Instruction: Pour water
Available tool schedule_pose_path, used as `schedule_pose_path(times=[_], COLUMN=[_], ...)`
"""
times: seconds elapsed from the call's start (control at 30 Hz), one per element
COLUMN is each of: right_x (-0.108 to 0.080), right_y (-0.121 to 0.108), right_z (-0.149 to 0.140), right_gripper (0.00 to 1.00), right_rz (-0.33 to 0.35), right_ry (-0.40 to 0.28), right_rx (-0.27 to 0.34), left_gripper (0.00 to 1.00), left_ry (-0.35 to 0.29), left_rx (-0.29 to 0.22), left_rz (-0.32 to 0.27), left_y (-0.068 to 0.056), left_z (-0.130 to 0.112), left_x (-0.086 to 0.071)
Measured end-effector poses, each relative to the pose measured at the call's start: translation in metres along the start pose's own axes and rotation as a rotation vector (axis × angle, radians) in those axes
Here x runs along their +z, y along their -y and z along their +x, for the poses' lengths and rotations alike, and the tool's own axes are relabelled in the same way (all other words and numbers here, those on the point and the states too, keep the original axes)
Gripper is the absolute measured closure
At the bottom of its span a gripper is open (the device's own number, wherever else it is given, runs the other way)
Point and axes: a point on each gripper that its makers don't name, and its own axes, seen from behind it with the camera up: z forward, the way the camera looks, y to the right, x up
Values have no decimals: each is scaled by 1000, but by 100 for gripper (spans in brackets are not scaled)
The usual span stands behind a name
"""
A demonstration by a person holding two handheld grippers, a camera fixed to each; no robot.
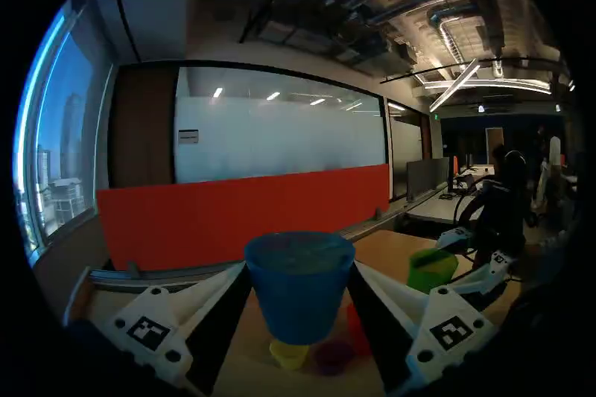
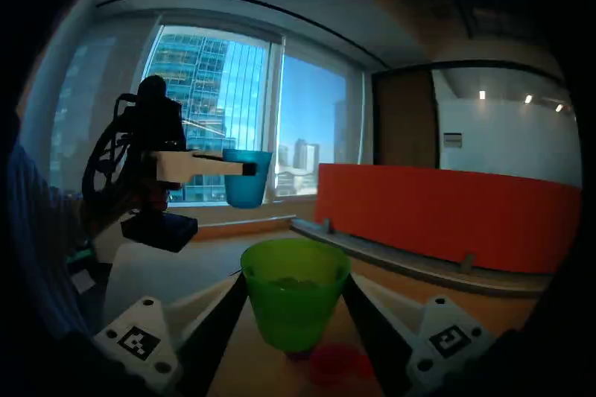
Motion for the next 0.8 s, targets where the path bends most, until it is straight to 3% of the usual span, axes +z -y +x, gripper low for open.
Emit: schedule_pose_path(times=[0.47,0.8], right_x=[-33,-38], right_y=[-25,-29], right_z=[8,5], right_gripper=[11,11], right_rz=[-73,-86], right_ry=[6,16], right_rx=[-1,10], left_gripper=[15,15], left_ry=[23,62], left_rx=[-29,-24], left_rz=[-25,-29], left_y=[-8,-10], left_z=[-40,-62], left_x=[-16,-19])
